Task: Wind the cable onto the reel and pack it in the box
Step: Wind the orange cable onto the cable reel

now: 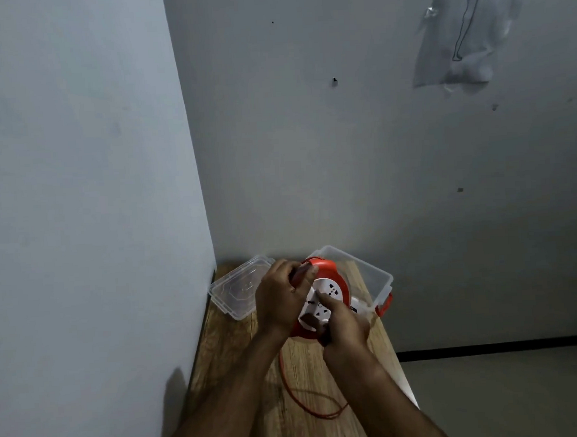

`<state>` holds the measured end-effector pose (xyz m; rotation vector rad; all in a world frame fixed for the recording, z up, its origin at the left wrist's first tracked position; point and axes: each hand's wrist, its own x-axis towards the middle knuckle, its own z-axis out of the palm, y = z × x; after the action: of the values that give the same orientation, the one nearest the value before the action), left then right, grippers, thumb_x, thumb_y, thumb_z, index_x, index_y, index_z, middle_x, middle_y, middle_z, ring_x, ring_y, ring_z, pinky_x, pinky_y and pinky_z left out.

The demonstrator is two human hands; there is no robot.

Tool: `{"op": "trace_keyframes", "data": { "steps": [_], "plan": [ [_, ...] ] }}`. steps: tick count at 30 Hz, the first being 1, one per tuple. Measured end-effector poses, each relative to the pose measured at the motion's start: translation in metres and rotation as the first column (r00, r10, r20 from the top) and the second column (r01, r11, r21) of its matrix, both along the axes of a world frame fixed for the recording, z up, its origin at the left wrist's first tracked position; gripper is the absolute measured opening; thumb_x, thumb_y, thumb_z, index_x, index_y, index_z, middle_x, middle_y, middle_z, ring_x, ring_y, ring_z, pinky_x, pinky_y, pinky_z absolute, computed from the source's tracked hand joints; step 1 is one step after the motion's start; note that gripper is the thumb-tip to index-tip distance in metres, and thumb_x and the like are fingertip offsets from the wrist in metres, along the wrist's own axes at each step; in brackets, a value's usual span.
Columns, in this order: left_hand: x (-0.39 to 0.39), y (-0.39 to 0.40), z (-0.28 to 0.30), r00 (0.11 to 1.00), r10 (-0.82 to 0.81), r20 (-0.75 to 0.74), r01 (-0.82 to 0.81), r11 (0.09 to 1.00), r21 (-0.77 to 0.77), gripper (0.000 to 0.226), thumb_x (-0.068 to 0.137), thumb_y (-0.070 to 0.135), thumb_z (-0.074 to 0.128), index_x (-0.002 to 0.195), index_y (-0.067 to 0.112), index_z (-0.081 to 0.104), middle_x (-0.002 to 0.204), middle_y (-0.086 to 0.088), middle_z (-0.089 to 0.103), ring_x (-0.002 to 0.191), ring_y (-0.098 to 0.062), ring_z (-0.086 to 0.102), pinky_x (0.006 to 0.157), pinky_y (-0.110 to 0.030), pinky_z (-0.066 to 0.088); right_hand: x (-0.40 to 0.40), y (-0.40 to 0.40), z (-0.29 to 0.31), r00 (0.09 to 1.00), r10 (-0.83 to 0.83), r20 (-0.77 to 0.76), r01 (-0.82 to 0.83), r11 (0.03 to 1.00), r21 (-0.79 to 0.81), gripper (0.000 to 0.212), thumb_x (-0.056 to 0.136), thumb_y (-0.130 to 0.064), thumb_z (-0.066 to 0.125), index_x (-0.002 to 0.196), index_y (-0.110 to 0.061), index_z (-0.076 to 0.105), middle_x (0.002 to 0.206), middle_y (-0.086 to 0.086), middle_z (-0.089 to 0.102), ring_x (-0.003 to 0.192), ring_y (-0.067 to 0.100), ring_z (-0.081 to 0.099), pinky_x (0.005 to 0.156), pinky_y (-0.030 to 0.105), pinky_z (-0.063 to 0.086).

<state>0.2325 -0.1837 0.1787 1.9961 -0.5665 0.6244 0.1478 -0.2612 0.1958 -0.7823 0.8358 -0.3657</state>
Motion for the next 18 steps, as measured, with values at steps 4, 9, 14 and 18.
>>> {"op": "trace_keyframes", "data": {
  "steps": [4, 9, 14, 18],
  "plan": [
    [0.0, 0.001, -0.001, 1.0, 0.0, -0.016, 0.0, 0.998, -0.059, 0.045, 0.092, 0.06, 0.058, 0.091, 0.017, 0.072, 0.084, 0.007, 0.07, 0.075, -0.004, 0.061, 0.065, -0.018, 0.051, -0.018, 0.006, -0.014, 0.998, -0.044, -0.053, 0.001, 0.775, -0.632, 0.021, 0.087, -0.023, 0.08, 0.099, -0.023, 0.062, 0.093, 0.006, 0.072, 0.08, 0.022, 0.074, 0.063, 0.039, 0.065],
    [0.004, 0.004, 0.005, 0.999, -0.008, -0.051, 0.005, 0.998, -0.055, 0.038, 0.092, 0.056, 0.064, 0.09, 0.019, 0.07, 0.082, 0.01, 0.066, 0.074, -0.003, 0.061, 0.064, -0.016, 0.047, -0.025, -0.015, -0.031, 0.996, 0.091, -0.004, 0.041, -0.485, -0.874, 0.045, 0.075, -0.013, 0.086, 0.117, -0.012, 0.069, 0.112, 0.011, 0.068, 0.079, 0.02, 0.07, 0.066, 0.027, 0.057],
    [0.008, 0.005, 0.001, 0.998, -0.034, -0.05, 0.032, 0.999, -0.037, 0.042, 0.091, 0.062, 0.06, 0.093, 0.021, 0.071, 0.087, 0.009, 0.069, 0.079, -0.005, 0.063, 0.068, -0.032, 0.058, -0.028, -0.022, -0.024, 0.971, 0.004, -0.24, -0.195, -0.567, -0.8, 0.069, 0.064, -0.027, 0.088, 0.127, -0.012, 0.066, 0.123, 0.013, 0.063, 0.067, 0.012, 0.062, 0.06, 0.009, 0.02],
    [0.003, 0.001, 0.001, 0.997, -0.063, -0.04, 0.063, 0.998, -0.006, 0.042, 0.09, 0.062, 0.062, 0.098, 0.022, 0.072, 0.091, 0.009, 0.07, 0.082, -0.003, 0.062, 0.071, -0.028, 0.057, -0.026, -0.017, -0.014, 0.974, -0.046, -0.221, -0.208, -0.567, -0.797, 0.076, 0.063, -0.052, 0.088, 0.123, -0.01, 0.068, 0.118, 0.011, 0.064, 0.067, 0.014, 0.066, 0.062, 0.015, 0.033]
  ]
}}
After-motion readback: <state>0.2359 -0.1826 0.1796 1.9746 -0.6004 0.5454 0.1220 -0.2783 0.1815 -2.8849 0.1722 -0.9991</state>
